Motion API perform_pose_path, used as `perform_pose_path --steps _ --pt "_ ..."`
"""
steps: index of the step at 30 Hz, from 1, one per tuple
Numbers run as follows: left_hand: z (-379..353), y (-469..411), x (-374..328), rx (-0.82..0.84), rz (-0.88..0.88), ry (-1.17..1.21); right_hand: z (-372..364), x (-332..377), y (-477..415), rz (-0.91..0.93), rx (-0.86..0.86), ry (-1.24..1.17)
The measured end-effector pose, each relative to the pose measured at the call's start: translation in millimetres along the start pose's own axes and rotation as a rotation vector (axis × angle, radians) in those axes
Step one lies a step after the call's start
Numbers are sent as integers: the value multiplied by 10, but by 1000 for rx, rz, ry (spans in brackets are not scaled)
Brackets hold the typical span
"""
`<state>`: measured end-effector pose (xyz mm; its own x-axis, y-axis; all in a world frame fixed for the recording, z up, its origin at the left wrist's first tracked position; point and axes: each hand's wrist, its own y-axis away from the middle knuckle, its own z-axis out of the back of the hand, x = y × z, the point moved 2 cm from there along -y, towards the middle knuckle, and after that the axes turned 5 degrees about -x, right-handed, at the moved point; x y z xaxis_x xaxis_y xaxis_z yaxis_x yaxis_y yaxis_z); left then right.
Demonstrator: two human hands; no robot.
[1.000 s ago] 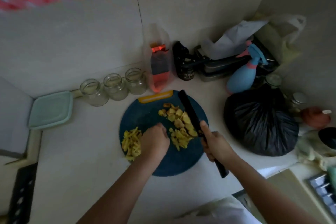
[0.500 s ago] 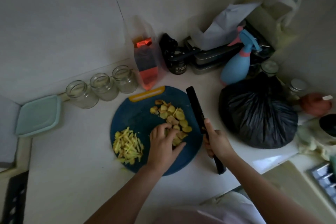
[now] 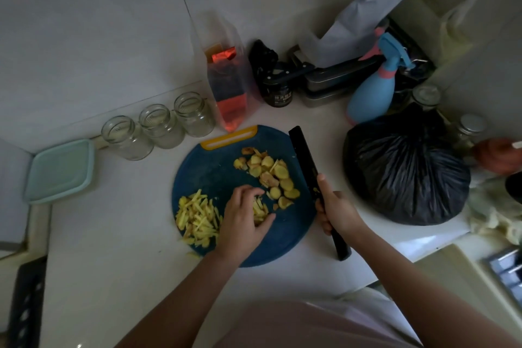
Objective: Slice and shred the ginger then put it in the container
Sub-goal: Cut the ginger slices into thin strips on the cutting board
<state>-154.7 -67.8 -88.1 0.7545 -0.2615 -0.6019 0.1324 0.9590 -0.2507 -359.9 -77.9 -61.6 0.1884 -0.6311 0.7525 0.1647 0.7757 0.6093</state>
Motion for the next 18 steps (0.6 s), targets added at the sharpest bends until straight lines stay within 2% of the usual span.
perform_pose_path --steps 4,8,13,18 --pt "79 6 53 128 45 35 0 14 -21 -1 2 3" --pt "94 71 29 140 -48 -17 -30 41 -47 -8 -1 13" --pt "-58 -34 -78 -20 78 -160 -44 51 -57 10 -3 21" --pt "-184 -93 -113 -101 128 -154 -47 48 -54 7 4 32"
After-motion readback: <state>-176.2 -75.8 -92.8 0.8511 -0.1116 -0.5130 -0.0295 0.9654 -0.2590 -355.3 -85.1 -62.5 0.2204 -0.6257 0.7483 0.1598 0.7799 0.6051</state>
